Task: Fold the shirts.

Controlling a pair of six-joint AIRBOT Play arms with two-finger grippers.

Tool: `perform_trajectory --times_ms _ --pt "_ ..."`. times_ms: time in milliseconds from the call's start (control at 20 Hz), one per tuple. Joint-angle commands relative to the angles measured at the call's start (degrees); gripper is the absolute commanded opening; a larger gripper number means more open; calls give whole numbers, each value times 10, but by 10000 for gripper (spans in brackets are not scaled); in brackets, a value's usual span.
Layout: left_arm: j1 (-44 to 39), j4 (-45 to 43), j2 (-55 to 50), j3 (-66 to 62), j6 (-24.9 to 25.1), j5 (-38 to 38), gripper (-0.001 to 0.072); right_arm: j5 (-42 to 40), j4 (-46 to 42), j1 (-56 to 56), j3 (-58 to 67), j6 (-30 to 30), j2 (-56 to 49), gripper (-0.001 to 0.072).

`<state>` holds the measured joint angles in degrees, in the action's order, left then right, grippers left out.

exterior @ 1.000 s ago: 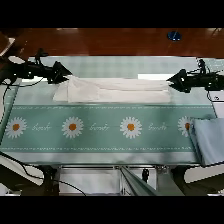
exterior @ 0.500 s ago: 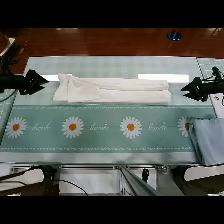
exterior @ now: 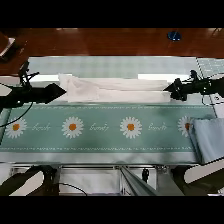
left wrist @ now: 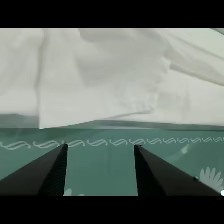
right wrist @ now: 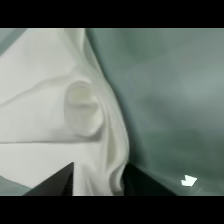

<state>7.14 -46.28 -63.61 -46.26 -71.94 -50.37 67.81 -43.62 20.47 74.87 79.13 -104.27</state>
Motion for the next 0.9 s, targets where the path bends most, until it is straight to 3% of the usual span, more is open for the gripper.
perform_trajectory --times_ms 0,50,100,400,550,850 --pt "-45 5 5 6 3 14 505 -8 2 -30 12 -8 -9 137" --pt "-52 5 6 6 4 13 361 6 9 -32 23 -25 -6 22" --pt "-56 5 6 6 7 11 35 20 12 -31 30 -38 5 22" --pt "-127 34 2 5 9 34 20 68 -77 -28 -18 -56 199 22" --pt "-215 46 -22 1 7 107 20 63 -118 -28 -113 -57 354 22" --pt "-356 65 -192 -166 -26 111 20 89 -120 -28 -235 -29 590 22"
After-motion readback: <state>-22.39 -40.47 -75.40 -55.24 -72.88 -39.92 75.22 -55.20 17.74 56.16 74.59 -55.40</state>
